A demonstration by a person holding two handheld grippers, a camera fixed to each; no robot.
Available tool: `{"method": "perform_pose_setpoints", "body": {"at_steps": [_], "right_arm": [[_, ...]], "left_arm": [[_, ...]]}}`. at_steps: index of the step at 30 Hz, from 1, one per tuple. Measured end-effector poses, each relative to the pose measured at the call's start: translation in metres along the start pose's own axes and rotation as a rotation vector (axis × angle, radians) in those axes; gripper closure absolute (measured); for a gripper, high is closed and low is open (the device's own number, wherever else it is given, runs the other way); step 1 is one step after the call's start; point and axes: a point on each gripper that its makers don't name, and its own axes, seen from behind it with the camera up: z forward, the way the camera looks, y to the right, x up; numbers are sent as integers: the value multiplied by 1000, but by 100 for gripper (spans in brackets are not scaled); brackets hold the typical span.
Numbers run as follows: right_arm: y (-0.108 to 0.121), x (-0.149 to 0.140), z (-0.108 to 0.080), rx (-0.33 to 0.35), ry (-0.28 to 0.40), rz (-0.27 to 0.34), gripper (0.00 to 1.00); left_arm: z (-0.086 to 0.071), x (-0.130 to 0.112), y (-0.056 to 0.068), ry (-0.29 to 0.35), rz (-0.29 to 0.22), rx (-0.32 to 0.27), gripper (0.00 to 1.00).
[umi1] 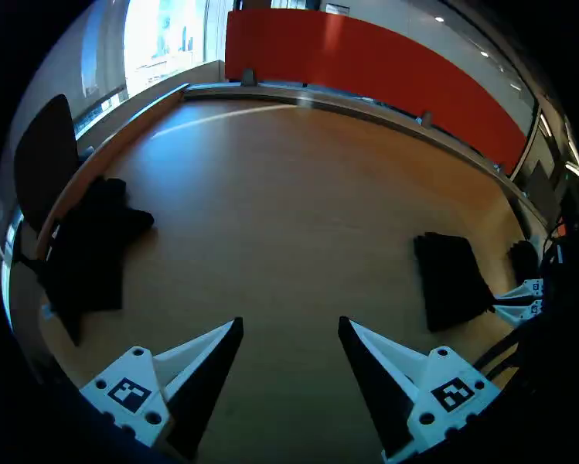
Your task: Fold towel
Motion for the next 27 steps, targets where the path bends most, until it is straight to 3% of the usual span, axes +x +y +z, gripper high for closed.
{"method": "perform_pose_setpoints", "body": {"at_steps": [17,27], "right_arm": [[38,110,-55,-56,177,-40,94],[66,132,-84,-102,226,-24,94]], "left_arm": [[-8,13,6,32,-2,-14,9],[-11,21,12,48,7,-26,9]]}}
